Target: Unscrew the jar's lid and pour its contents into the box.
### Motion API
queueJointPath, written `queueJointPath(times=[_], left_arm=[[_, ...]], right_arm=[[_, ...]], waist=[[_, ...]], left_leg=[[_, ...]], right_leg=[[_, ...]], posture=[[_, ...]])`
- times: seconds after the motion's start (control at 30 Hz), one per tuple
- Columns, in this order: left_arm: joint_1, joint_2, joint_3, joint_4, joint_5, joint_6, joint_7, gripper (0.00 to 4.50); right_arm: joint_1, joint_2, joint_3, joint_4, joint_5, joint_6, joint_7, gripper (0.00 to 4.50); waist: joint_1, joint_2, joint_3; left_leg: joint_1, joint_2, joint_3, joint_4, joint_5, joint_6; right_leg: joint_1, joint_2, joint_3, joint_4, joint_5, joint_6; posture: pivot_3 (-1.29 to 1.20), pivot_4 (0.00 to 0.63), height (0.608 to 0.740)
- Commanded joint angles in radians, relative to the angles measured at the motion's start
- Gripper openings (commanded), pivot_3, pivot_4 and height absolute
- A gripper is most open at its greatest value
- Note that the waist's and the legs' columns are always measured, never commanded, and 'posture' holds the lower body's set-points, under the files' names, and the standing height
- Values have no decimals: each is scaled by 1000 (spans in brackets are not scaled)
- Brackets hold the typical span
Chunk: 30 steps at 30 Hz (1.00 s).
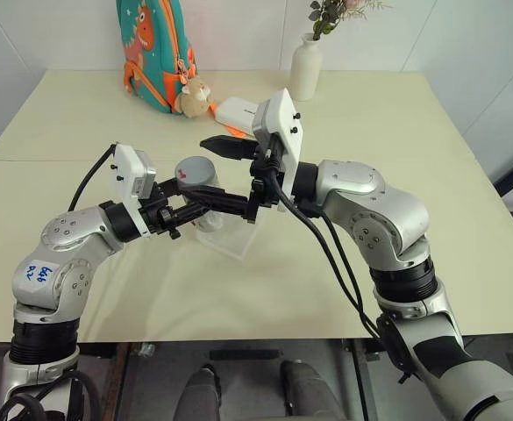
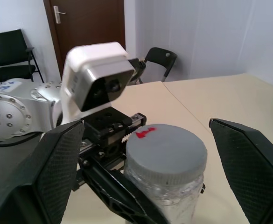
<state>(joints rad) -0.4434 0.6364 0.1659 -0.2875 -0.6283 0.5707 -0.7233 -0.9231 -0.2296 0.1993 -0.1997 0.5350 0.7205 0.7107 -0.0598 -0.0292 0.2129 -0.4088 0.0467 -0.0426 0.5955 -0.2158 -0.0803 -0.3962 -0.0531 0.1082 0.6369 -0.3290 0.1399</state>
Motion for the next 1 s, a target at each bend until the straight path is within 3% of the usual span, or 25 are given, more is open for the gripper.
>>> queueJointPath(times=[0.03, 0.5, 0.7, 0.87, 1.0], left_arm=[[-16, 4, -1, -39, -18, -1, -17, 2028], [9, 5, 2, -58, -11, -6, -38, 2028], [10, 2, 2, -61, -12, -7, -31, 2028], [3, 4, 0, -47, -14, -21, -55, 2028], [-21, 13, 3, -6, -54, -30, -149, 2028]], right_arm=[[-20, 26, 5, -6, -17, -19, -17, 4500], [-26, 53, -13, 59, -47, -26, -14, 4500], [-20, 51, -15, 59, -42, -24, -4, 2573], [-18, 42, -31, 52, -13, -23, 23, 2554], [-34, 4, -38, 78, 17, -59, 144, 2554]], waist=[[0, 0, 0], [0, 0, 0], [0, 0, 0], [0, 0, 0], [1, 0, 0]], left_leg=[[0, 0, 0, 0, 0, 0], [0, 1, 0, 0, 0, 0], [0, 1, 0, 0, 0, 0], [0, 1, 0, 0, 0, -1], [0, 1, 0, 0, 0, -1]], right_leg=[[0, 0, 0, 0, 0, 0], [0, 1, 0, 0, 0, 0], [0, 1, 0, 0, 0, 0], [-1, 1, 0, 0, 0, 0], [-1, 1, 0, 0, 0, 0]], posture=[[0, 150, 740], [0, 150, 740], [0, 150, 740], [0, 150, 740], [0, 150, 740]])
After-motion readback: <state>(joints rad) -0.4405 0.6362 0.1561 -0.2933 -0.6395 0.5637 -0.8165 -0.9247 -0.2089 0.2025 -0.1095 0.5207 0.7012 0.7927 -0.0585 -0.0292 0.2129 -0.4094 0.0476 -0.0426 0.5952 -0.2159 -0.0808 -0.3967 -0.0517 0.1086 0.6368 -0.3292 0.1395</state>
